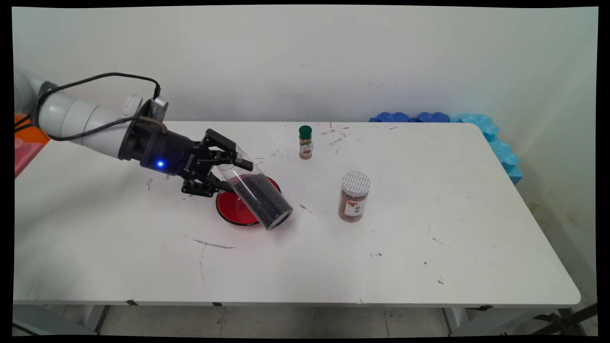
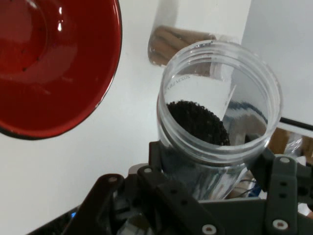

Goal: Pour the black seasoning powder in the red bowl

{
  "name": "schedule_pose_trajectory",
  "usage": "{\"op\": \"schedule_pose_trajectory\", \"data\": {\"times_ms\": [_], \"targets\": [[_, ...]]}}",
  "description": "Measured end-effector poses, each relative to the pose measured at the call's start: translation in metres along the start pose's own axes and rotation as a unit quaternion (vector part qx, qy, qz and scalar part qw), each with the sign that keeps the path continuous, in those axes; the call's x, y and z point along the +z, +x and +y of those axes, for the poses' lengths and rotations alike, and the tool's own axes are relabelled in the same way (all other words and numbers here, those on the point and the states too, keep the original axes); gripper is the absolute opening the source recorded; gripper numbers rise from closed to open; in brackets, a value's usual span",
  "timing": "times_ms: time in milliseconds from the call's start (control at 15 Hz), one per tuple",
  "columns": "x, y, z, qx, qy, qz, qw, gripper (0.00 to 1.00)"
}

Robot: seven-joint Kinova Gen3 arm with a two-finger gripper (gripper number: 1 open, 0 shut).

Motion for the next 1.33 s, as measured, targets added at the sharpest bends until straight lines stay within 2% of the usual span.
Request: {"op": "schedule_pose_trajectory", "data": {"times_ms": [267, 600, 1000, 1333], "targets": [[0.003, 0.001, -0.001, -0.037, -0.006, 0.002, 0.9993, 0.0], [0.011, 0.002, -0.003, -0.092, -0.013, 0.0, 0.9957, 0.0], [0.02, 0.001, -0.007, -0.152, -0.022, -0.006, 0.9881, 0.0], [0.026, 0.0, -0.011, -0.204, -0.032, -0.012, 0.9783, 0.0]]}}
